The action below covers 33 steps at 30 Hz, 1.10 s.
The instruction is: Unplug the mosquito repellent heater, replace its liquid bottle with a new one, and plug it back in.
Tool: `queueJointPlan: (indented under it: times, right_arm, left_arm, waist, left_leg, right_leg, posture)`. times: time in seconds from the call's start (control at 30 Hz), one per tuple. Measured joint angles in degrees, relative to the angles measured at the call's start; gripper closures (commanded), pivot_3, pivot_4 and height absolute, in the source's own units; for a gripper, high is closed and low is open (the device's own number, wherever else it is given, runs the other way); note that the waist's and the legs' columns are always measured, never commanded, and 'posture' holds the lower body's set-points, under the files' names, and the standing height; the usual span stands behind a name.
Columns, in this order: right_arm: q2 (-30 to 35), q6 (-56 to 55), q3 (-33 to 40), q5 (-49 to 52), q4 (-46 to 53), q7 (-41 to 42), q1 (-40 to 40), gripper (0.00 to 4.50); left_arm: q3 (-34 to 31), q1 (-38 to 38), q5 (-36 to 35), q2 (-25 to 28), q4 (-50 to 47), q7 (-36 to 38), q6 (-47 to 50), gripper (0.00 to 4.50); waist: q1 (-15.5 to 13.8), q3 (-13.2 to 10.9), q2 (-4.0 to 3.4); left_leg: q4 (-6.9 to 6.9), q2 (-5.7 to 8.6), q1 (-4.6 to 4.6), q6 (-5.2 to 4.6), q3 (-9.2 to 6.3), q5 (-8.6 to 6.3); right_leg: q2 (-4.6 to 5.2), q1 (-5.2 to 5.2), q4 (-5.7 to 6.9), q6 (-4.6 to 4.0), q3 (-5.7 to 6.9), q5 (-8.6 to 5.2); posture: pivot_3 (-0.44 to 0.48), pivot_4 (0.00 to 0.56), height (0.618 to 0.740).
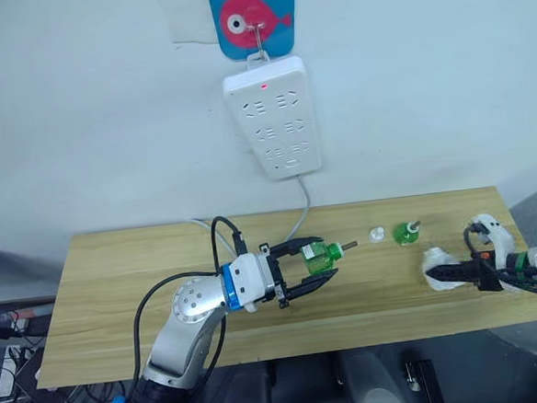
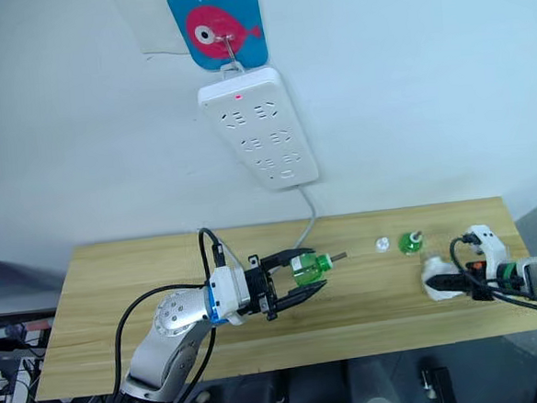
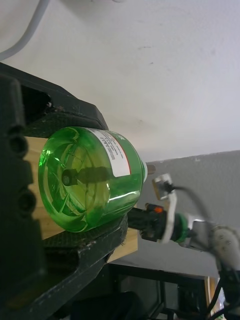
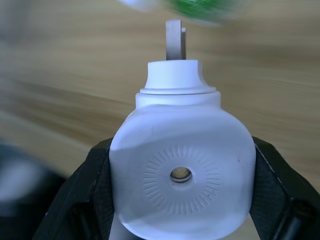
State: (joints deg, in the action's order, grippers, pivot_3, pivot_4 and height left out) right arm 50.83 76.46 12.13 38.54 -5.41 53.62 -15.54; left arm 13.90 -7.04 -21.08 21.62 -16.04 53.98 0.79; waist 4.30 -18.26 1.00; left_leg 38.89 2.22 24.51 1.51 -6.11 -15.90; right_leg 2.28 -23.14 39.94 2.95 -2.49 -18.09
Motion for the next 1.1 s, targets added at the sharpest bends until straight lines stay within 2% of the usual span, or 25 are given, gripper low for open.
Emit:
queueJointPlan:
  times: [0.17,0.27,0.33,0.47,0.53,0.63,0.67,0.8,1.1]
  right_arm:
    - [-3.43,14.04,8.11,15.55,3.38,-0.2,1.28,1.53]
    - [-6.37,15.47,8.07,26.51,5.48,-3.72,1.63,1.53]
    - [-11.57,15.54,6.9,32.51,7.6,-7.57,1.63,1.53]
    - [-22.49,15.56,4.18,37.2,10.07,-15.52,1.54,1.53]
    - [-23.43,15.56,4.61,39.06,10.01,-19.01,1.51,1.53]
    - [-22.57,15.53,5.73,42.01,9.9,-21.6,1.71,1.53]
    - [-19.32,15.58,5.76,45.45,9.43,-22.96,2.3,1.53]
    - [-14.05,15.34,5.83,50.54,7.91,-25.18,2.29,1.53]
    - [-2.3,6.4,-2.35,69.69,6.97,-33.08,1.24,1.53]
  left_arm:
    - [-0.85,3.4,-1.69,2.49,-2.03,2.44,-0.32,2.23]
    - [-0.83,4.92,-2.32,3.04,-2.71,3.96,-1.47,2.23]
    - [-0.75,5.67,-2.65,2.62,-3.07,3.93,-1.56,2.23]
    - [-0.23,5.89,-2.79,1.97,-4.36,4.03,-2.26,2.23]
    - [-0.46,5.84,-3.09,2.19,-4.44,4.03,-2.22,2.23]
    - [-0.91,5.95,-3.74,2.95,-4.95,4.13,-2.09,2.23]
    - [-1.05,6.92,-4.61,4.35,-6.91,4.4,-2.04,2.23]
    - [-2.42,7.47,-5.91,5.38,-8.46,4.4,-1.51,2.23]
    - [-1.97,8.01,-5.87,5.7,-7.71,5.7,-1.59,2.23]
  waist:
    - [-0.31,0.01,-0.01]
    - [-0.21,0.02,0.01]
    - [0.05,0.04,0.01]
    - [0.4,0.05,-0.01]
    - [0.33,0.05,-0.02]
    - [0.38,0.05,-0.02]
    - [0.42,0.05,-0.02]
    - [0.43,0.05,-0.02]
    - [0.44,0.06,-0.01]
  left_leg:
    - [0.02,0.06,0.05,0.0,-0.04,0.0]
    - [0.04,0.04,0.05,0.0,-0.06,0.0]
    - [0.02,0.02,0.05,0.0,-0.09,0.0]
    - [0.02,0.06,0.1,0.0,-0.07,0.0]
    - [0.05,0.1,0.11,0.0,-0.06,0.0]
    - [0.04,0.07,0.11,0.0,-0.09,0.0]
    - [0.01,0.06,0.11,0.0,-0.07,0.0]
    - [0.04,0.05,0.1,0.0,-0.06,0.0]
    - [0.05,0.05,0.14,-0.01,-0.03,0.0]
  right_leg:
    - [0.08,0.0,-0.04,0.0,-0.01,0.0]
    - [0.07,0.01,-0.03,0.0,-0.01,0.0]
    - [0.04,0.01,-0.03,0.0,0.0,0.0]
    - [0.05,-0.03,0.0,0.0,0.02,0.0]
    - [0.09,-0.03,-0.01,0.01,0.05,0.01]
    - [0.06,-0.05,-0.01,0.01,0.07,0.0]
    - [0.05,-0.06,-0.01,0.01,0.05,0.0]
    - [0.05,-0.03,0.0,0.01,0.04,0.0]
    - [0.05,-0.04,-0.02,0.01,0.08,0.0]
  posture:
    - [-0.121,0.321,0.74]
    - [-0.146,0.308,0.74]
    - [-0.141,0.312,0.74]
    - [-0.141,0.312,0.74]
    - [-0.119,0.32,0.74]
    - [-0.112,0.326,0.74]
    - [-0.105,0.326,0.74]
    - [-0.105,0.326,0.74]
    - [-0.115,0.316,0.74]
